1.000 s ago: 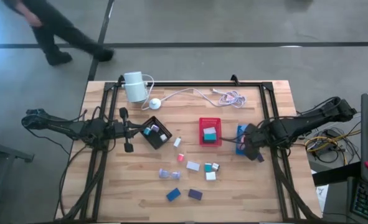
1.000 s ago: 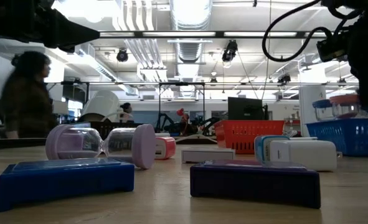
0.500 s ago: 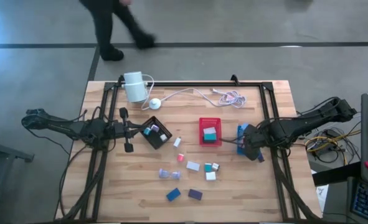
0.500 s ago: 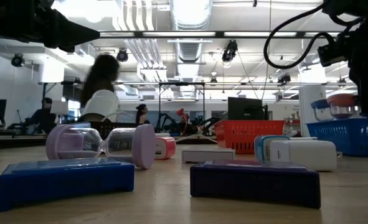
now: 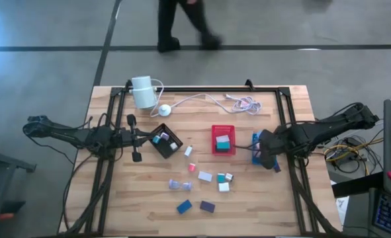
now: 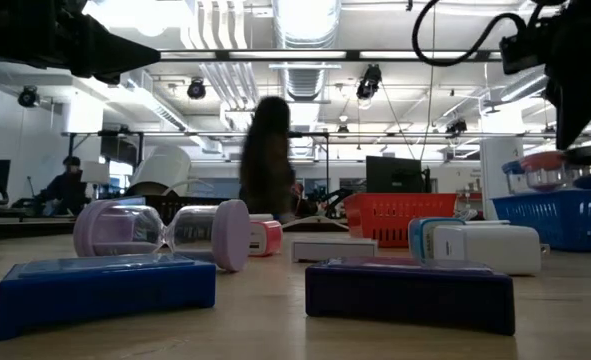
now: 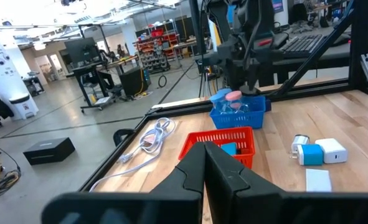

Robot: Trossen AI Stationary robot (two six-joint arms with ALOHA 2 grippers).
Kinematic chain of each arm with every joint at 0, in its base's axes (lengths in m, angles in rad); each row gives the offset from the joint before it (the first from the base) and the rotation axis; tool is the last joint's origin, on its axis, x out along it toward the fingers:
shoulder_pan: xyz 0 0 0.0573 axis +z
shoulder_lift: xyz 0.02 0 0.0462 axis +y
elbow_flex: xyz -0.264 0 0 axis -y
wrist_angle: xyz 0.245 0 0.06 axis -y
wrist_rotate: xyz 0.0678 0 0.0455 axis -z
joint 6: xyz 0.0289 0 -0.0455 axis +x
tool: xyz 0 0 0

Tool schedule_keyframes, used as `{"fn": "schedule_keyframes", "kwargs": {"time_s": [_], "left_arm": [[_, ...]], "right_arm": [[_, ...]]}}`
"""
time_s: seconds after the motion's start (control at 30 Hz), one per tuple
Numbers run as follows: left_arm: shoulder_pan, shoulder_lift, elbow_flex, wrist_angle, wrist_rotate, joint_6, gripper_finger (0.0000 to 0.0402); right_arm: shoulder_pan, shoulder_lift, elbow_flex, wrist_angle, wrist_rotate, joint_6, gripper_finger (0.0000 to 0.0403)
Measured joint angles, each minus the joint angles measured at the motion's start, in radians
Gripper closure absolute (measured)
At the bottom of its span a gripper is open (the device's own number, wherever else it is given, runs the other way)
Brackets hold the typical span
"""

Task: Pick & Place Office items
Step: Put the black hourglass into the blue bin

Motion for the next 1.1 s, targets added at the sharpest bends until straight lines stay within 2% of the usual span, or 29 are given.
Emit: {"fn": "schedule_keyframes", "kwargs": {"time_s": [0.23, 0.57, 0.8, 0.93, 1.1], "left_arm": [[0.000, 0.000, 0.000, 0.000, 0.000, -0.001, 0.0392], [0.000, 0.000, 0.000, 0.000, 0.000, -0.002, 0.0392], [0.000, 0.000, 0.000, 0.000, 0.000, -0.001, 0.0392], [0.000, 0.000, 0.000, -0.001, 0.000, -0.004, 0.0392], [-0.001, 0.000, 0.000, -0.007, 0.000, -0.010, 0.0392]], "right_arm": [[0.000, 0.001, 0.019, -0.055, 0.098, -0.004, 0.0162], [0.009, 0.005, 0.022, -0.052, 0.105, -0.012, 0.0203], [0.105, 0.030, 0.128, -0.041, 0.108, 0.001, 0.0231], [0.187, 0.114, 0.181, -0.039, 0.116, 0.040, 0.0288], [0.272, 0.259, 0.214, -0.021, 0.053, 0.038, 0.0383]]}}
